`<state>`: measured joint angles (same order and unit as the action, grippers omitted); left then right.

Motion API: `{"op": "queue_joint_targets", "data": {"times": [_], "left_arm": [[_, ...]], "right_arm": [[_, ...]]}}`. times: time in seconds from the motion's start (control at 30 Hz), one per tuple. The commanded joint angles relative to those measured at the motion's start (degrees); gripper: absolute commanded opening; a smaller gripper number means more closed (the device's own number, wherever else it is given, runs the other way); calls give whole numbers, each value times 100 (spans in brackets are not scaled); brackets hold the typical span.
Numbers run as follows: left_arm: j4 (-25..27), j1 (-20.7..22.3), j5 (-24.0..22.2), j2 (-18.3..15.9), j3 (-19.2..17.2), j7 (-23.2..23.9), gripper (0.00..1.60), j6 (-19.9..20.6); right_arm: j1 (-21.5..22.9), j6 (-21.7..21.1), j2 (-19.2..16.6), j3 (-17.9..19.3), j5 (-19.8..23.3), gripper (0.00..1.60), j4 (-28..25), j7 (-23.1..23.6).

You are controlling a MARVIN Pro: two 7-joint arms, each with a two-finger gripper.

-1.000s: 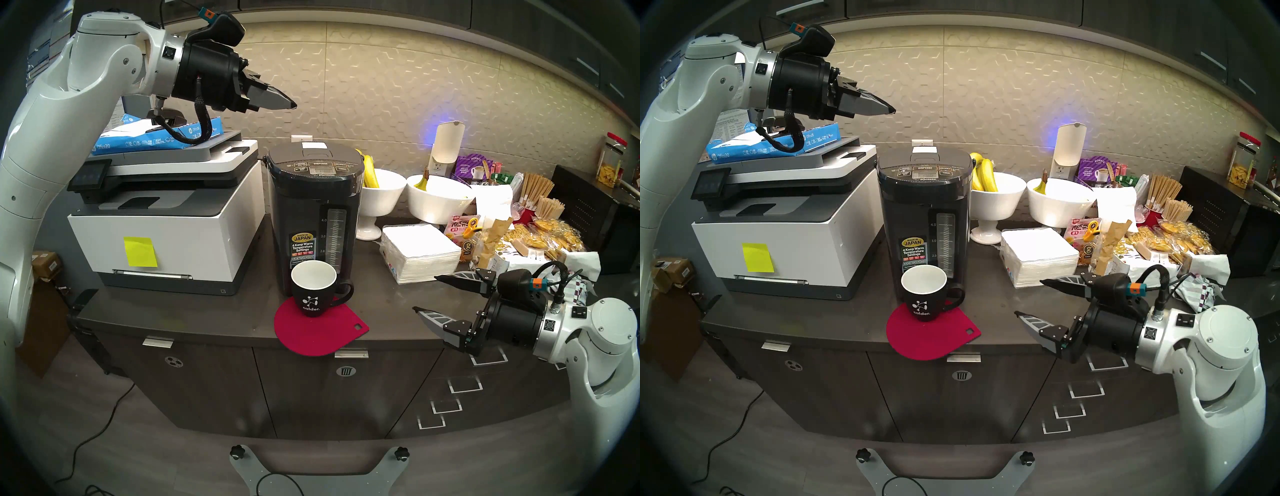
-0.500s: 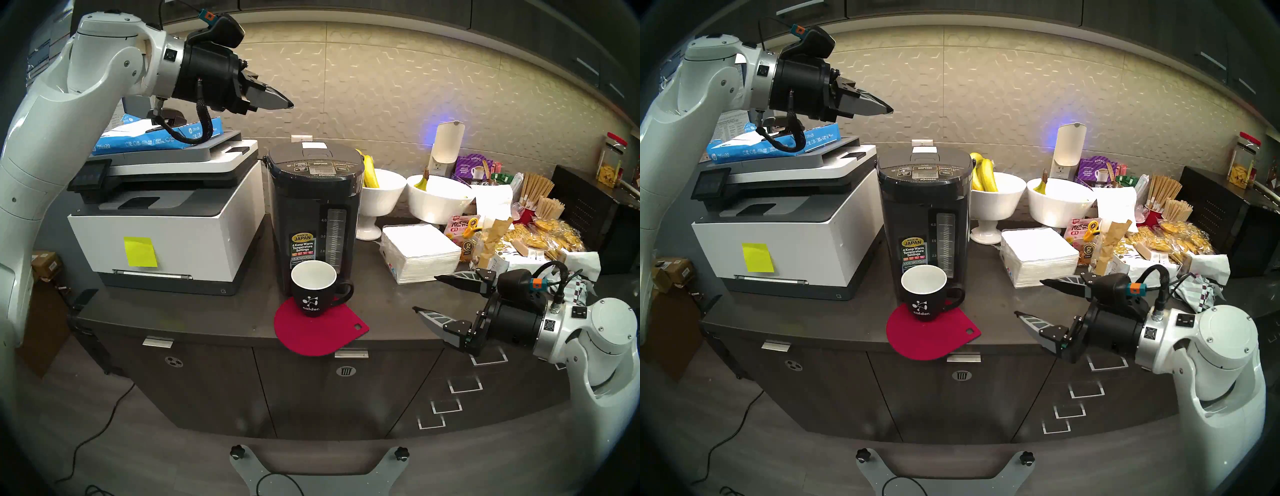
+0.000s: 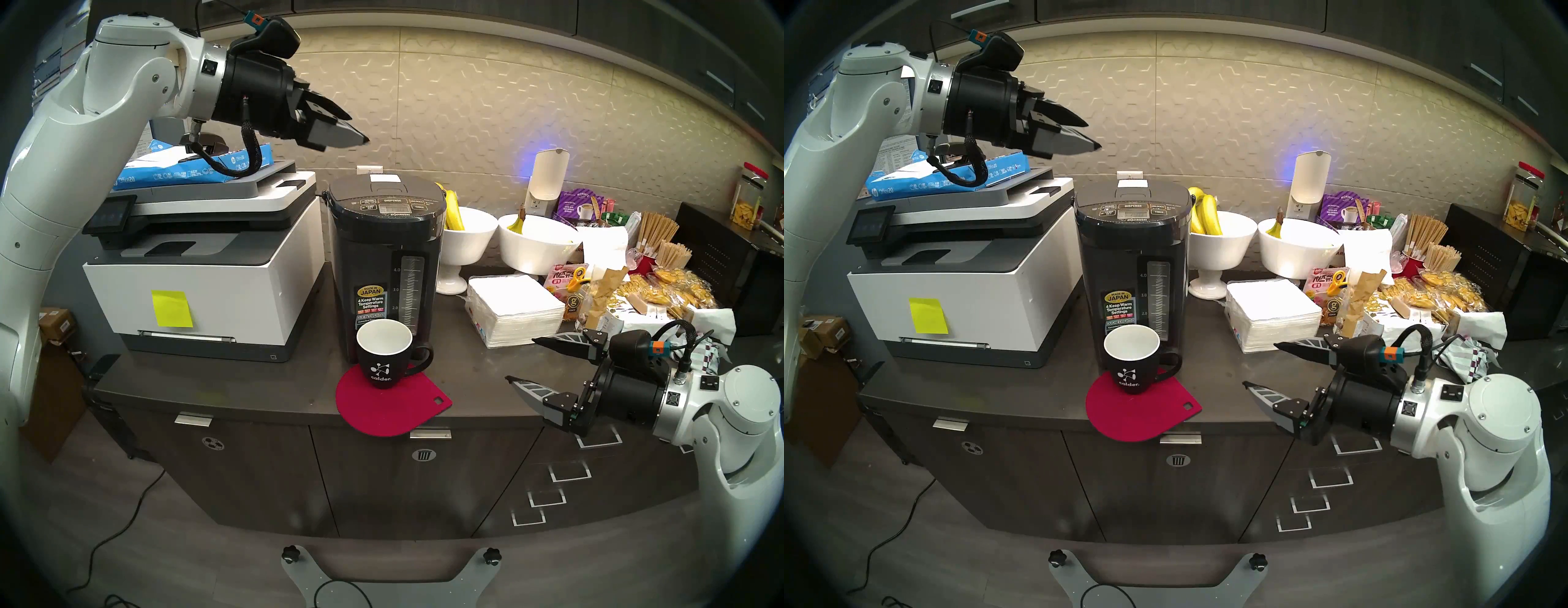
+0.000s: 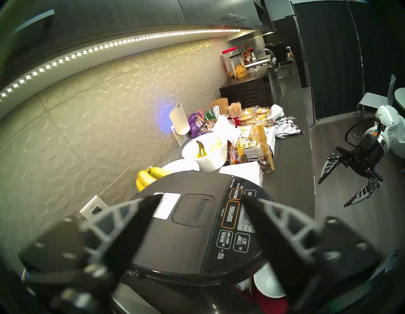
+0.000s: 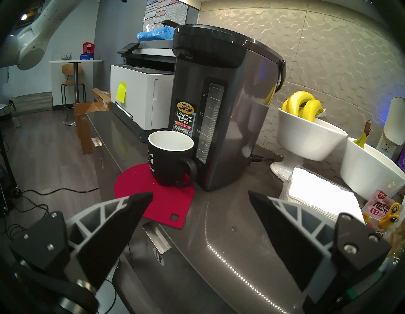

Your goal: Press the water dispenser button and fill the cup

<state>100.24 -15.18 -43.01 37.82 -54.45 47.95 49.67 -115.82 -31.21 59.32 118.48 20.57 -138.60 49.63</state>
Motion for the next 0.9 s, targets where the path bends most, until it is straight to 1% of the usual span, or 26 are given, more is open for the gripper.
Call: {"op": "queue_joint_targets", "data": {"times": [0.0,0.07,0.1,0.13,0.27,0.3,0.33,0.37,0.4,0.43,0.57,0.63,0.67,0.77,0.8,0.87], "left_arm": [[-119,572,336,74,449,508,160,182],[-151,661,406,205,540,551,160,227],[-151,661,406,205,540,551,160,227],[-198,746,467,327,600,564,160,262],[-267,935,488,525,521,539,160,129],[-266,998,512,566,507,506,160,156],[-276,1064,526,616,481,478,50,141],[-292,1105,538,659,454,485,0,148],[-292,1105,538,659,454,485,0,148],[-321,1183,583,742,418,486,0,167],[-420,1419,647,880,576,654,0,214],[-450,1468,664,928,622,693,0,221],[-507,1569,719,989,736,763,0,296],[-617,1711,792,1006,986,950,0,326],[-640,1723,782,1016,1050,953,0,374],[-661,1733,767,1011,1168,967,0,343]], "right_arm": [[24,-4,-11,0,-2,160,-71,-6],[24,-3,-11,0,-1,160,-70,-5],[24,-3,-11,0,-1,160,-70,-5],[24,-1,-11,0,-1,160,-68,-4],[24,4,-11,0,1,160,-63,-1],[24,5,-11,0,1,160,-62,-1],[24,5,-11,0,2,160,-61,0],[24,6,-11,0,2,160,-61,0],[24,6,-11,0,2,160,-61,0],[24,6,-11,0,2,160,-61,0],[24,4,-11,0,1,160,-64,-1],[24,3,-11,0,1,160,-65,-2],[24,2,-11,0,0,160,-66,-2],[24,-1,-11,0,-1,160,-68,-4],[24,-2,-11,0,-1,160,-69,-5],[24,-3,-11,0,-1,160,-70,-5]]}}
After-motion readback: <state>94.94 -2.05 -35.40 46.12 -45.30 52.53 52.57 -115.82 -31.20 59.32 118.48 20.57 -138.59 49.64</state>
